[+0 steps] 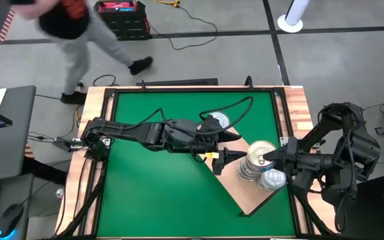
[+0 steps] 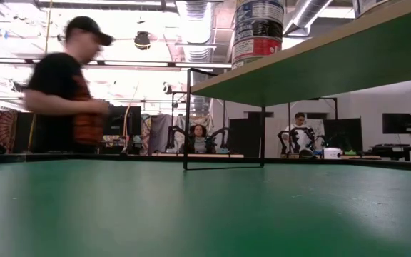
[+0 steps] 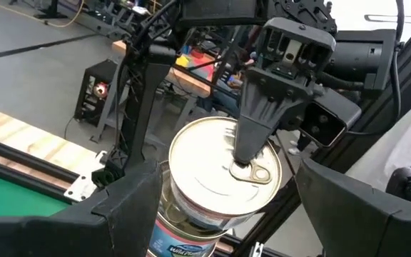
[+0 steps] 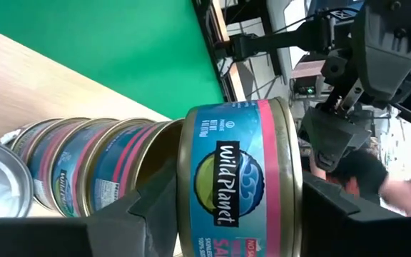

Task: Stack canned seafood by type on shelf
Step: Stack the blue and pink tuna can on top of the other blue and pink tuna cans on the shelf

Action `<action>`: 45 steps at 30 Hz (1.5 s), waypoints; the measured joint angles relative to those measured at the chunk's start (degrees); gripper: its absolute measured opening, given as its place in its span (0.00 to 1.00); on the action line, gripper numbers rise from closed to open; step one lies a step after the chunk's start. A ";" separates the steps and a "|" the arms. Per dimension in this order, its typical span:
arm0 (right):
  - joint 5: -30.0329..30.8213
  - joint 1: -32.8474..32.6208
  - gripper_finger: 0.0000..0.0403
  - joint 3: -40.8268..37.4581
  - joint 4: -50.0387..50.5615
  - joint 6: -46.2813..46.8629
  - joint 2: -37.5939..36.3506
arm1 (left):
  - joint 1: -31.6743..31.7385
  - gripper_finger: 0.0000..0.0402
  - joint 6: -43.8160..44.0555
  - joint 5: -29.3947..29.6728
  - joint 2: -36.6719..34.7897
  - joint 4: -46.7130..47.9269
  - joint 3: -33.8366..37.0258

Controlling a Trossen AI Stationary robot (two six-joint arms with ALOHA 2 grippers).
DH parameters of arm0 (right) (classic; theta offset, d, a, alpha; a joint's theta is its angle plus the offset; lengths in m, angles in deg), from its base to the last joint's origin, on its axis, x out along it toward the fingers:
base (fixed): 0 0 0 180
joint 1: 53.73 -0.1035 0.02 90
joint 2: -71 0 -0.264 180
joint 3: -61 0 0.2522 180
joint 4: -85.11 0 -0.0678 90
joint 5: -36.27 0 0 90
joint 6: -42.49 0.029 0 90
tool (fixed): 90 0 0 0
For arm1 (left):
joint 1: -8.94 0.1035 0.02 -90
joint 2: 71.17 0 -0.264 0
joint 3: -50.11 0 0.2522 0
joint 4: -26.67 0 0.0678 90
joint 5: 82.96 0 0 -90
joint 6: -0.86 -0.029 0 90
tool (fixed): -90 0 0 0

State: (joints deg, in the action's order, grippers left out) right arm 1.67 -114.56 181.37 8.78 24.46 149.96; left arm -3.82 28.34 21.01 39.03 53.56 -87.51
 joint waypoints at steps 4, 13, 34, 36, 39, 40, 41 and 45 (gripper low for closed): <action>-0.97 0.00 0.60 0.02 0.02 0.29 0.00 | 0.00 0.76 0.32 -0.27 0.00 0.00 0.00; -2.83 0.00 0.60 0.04 -0.06 1.84 -0.52 | 0.00 0.76 1.76 -2.81 0.00 -0.07 0.00; -6.21 0.22 0.80 -0.07 0.33 4.26 -0.92 | 0.09 0.76 2.56 -3.19 -0.07 0.65 -0.02; -5.74 0.22 0.84 -0.07 0.31 4.24 -0.92 | 0.16 0.76 2.56 -3.19 -0.07 0.67 -0.02; -5.32 0.22 0.87 -0.07 0.28 3.65 -0.92 | 0.22 0.76 2.56 -3.19 -0.07 0.67 -0.02; -5.08 0.22 0.87 -0.07 0.25 3.34 -0.92 | 0.22 0.76 2.56 -3.17 -0.07 0.67 -0.02; -4.72 0.22 0.87 -0.07 0.23 3.20 -0.92 | 0.22 0.76 2.56 -3.17 -0.07 0.70 -0.02; -4.43 0.20 0.84 -0.07 0.19 2.74 -0.94 | 0.22 0.76 2.56 -3.17 -0.07 0.73 -0.02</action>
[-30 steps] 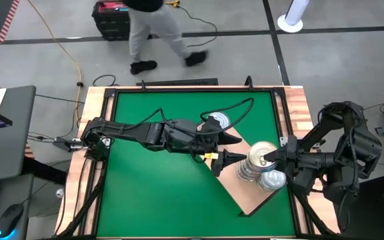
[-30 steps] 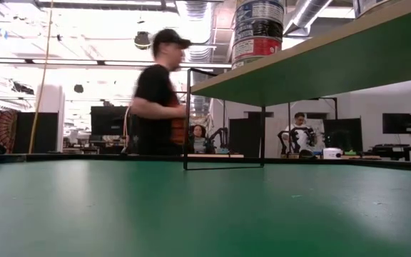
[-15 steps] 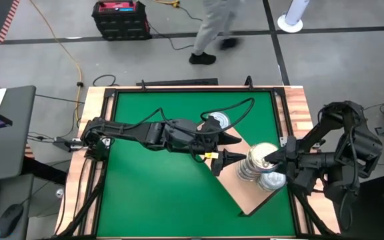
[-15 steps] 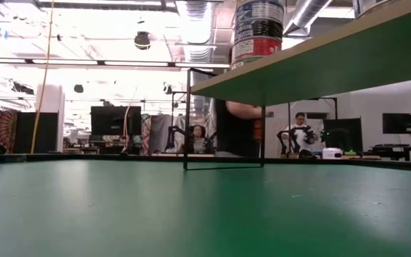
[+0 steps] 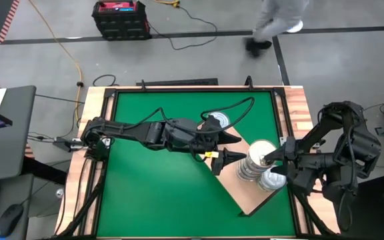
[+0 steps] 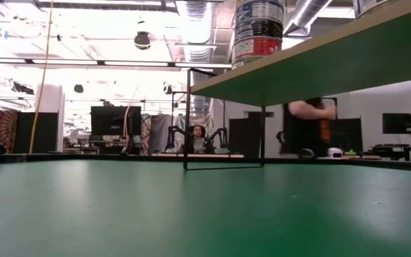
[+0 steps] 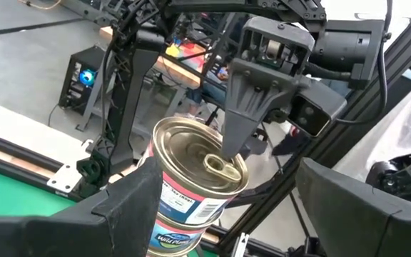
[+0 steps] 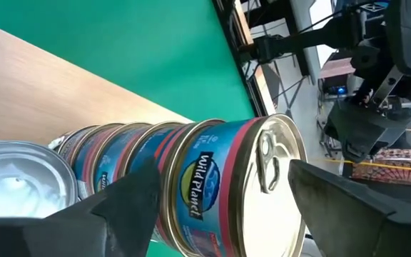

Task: Stack canned seafood by type on shelf
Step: Stack the blue and pink tuna can on top of the other blue and pink tuna cans on the shelf, then return to Home Position

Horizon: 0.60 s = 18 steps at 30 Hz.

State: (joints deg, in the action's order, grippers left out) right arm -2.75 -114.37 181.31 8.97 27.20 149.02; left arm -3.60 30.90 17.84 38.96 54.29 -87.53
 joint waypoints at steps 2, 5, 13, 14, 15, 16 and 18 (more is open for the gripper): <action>0.02 -0.32 0.83 0.00 -0.04 -0.04 0.00 | 0.00 0.76 0.00 0.00 0.00 0.35 0.00; 0.13 -1.15 0.82 0.81 -0.10 0.03 -0.05 | 0.00 0.76 0.00 -0.09 0.00 1.08 0.00; 0.14 -3.85 0.82 9.29 -0.35 9.93 -1.92 | 0.32 0.76 -1.11 -0.27 -0.55 1.94 0.00; 0.08 -4.04 0.82 10.07 -0.62 12.16 -2.91 | 0.46 0.76 -1.73 0.19 -0.99 1.86 -0.02; -0.29 -4.29 0.82 10.54 -1.13 14.41 -4.08 | 0.50 0.76 -2.55 1.17 -1.43 2.08 -0.02; -0.79 -4.40 0.82 10.67 -1.82 16.54 -5.44 | 0.53 0.76 -3.42 1.82 -1.82 2.09 -0.02; -1.41 -4.71 0.82 10.38 -2.93 21.05 -8.19 | 0.54 0.76 -4.97 3.98 -2.70 2.35 -0.02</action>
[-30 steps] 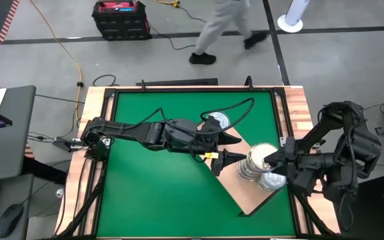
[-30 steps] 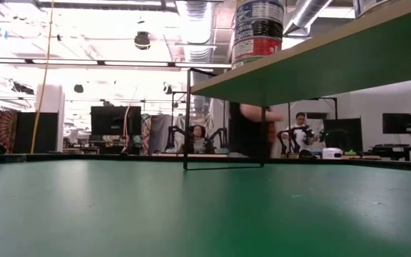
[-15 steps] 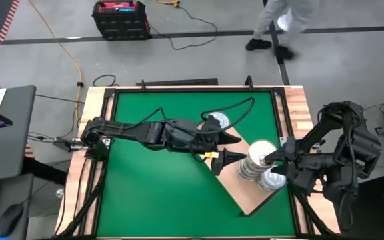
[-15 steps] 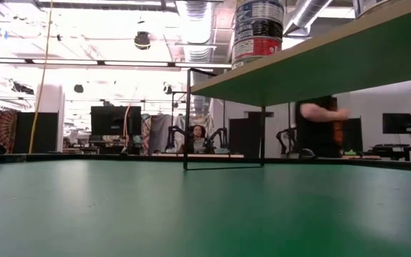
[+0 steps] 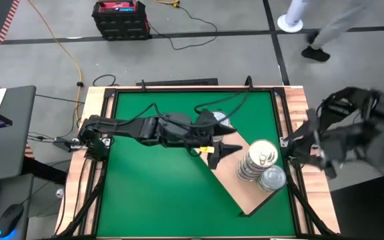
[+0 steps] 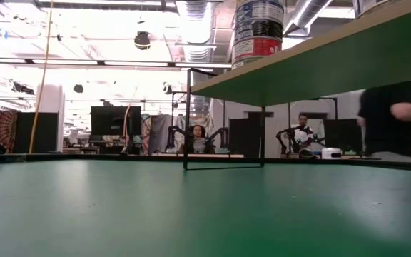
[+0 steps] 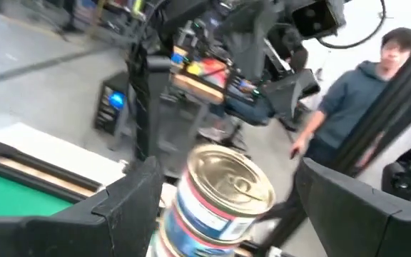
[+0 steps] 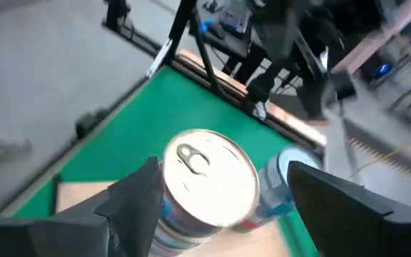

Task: Stack canned seafood by type on shelf
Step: Return to Home Position

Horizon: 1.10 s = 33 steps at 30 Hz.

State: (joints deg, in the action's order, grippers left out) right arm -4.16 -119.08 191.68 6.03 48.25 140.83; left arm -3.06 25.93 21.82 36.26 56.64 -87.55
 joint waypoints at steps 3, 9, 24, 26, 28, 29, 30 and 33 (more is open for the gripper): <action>0.62 -0.94 0.82 -1.14 -0.05 6.59 -4.00 | -1.32 0.76 -4.20 5.00 -1.12 1.58 -0.02; 5.55 -5.83 0.82 -9.10 -5.10 12.05 -12.94 | -3.31 0.72 -7.64 9.38 -2.24 5.00 -0.04; 9.22 -7.72 0.82 -23.74 -16.72 12.22 -24.97 | -3.44 0.52 -9.16 7.37 -3.17 11.10 0.00; 9.04 -7.72 0.82 -25.14 -17.96 12.39 -26.16 | -3.68 0.51 -9.82 7.52 -3.43 11.45 0.00; 8.85 -7.72 0.82 -26.85 -19.32 12.41 -27.44 | -3.90 0.49 -10.72 7.54 -3.91 12.22 0.00; 8.63 -7.72 0.82 -27.71 -20.02 12.40 -28.05 | -4.02 0.48 -10.90 7.58 -4.06 12.95 0.00; 8.48 -7.72 0.82 -28.60 -20.82 12.39 -28.70 | -4.06 0.48 -10.93 7.73 -4.34 13.54 0.00; 8.42 -7.72 0.82 -31.31 -22.86 12.44 -31.12 | -4.06 0.45 -11.35 7.99 -4.94 15.68 0.00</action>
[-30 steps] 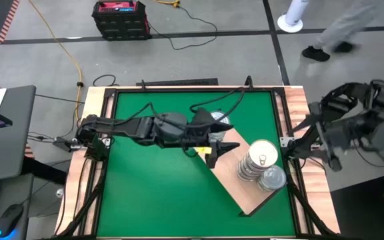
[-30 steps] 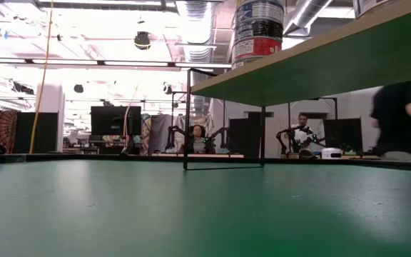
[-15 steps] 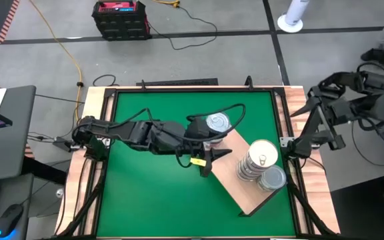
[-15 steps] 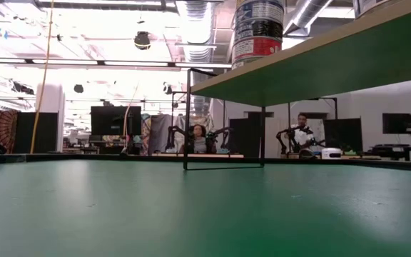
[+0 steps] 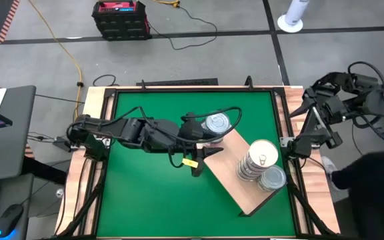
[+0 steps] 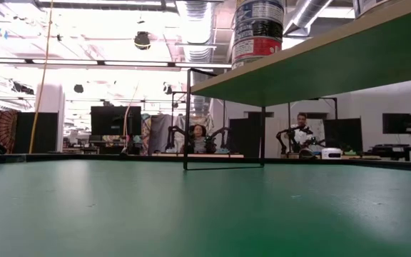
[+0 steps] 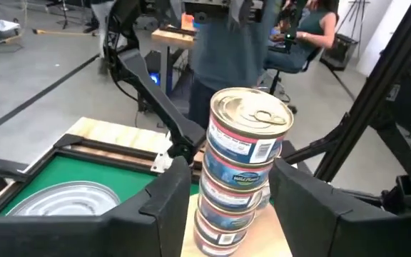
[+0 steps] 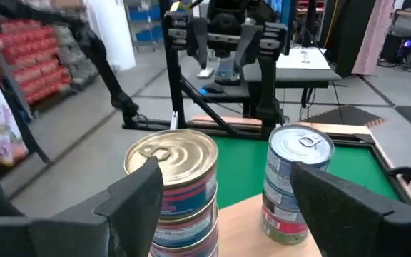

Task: Stack canned seafood by type on shelf
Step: Return to Home Position

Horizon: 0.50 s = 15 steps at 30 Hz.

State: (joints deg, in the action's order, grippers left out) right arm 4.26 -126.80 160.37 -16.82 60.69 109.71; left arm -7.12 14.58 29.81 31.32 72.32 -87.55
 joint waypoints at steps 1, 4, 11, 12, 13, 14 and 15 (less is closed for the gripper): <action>-0.01 0.00 0.82 -0.79 -1.05 0.21 -0.86 | 0.00 0.44 -0.07 0.00 -0.22 0.29 0.00; -1.05 0.02 0.82 -3.47 -3.95 0.84 -3.48 | 0.00 0.42 -0.90 -0.02 -0.79 1.41 0.00; -1.06 0.02 0.82 -8.53 -5.65 2.39 -8.08 | 0.05 0.38 -0.25 0.63 -1.88 7.50 0.00; -1.03 0.04 0.82 -9.19 -6.37 2.73 -8.72 | 0.06 0.37 -0.05 0.61 -1.83 7.91 0.10; -1.09 0.04 0.82 -9.84 -7.26 2.82 -9.30 | 0.07 0.36 0.07 0.54 -1.82 7.86 0.50; -1.07 0.03 0.82 -10.58 -8.14 2.83 -9.87 | 0.07 0.36 0.24 0.34 -1.83 7.59 1.16; -1.09 -0.03 0.82 -11.25 -8.62 2.85 -10.37 | 0.07 0.35 0.61 0.00 -1.89 7.09 2.03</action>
State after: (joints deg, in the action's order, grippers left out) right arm 3.17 -126.83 149.12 -25.44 63.54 99.34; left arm -7.05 15.19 29.81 29.43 79.41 -85.52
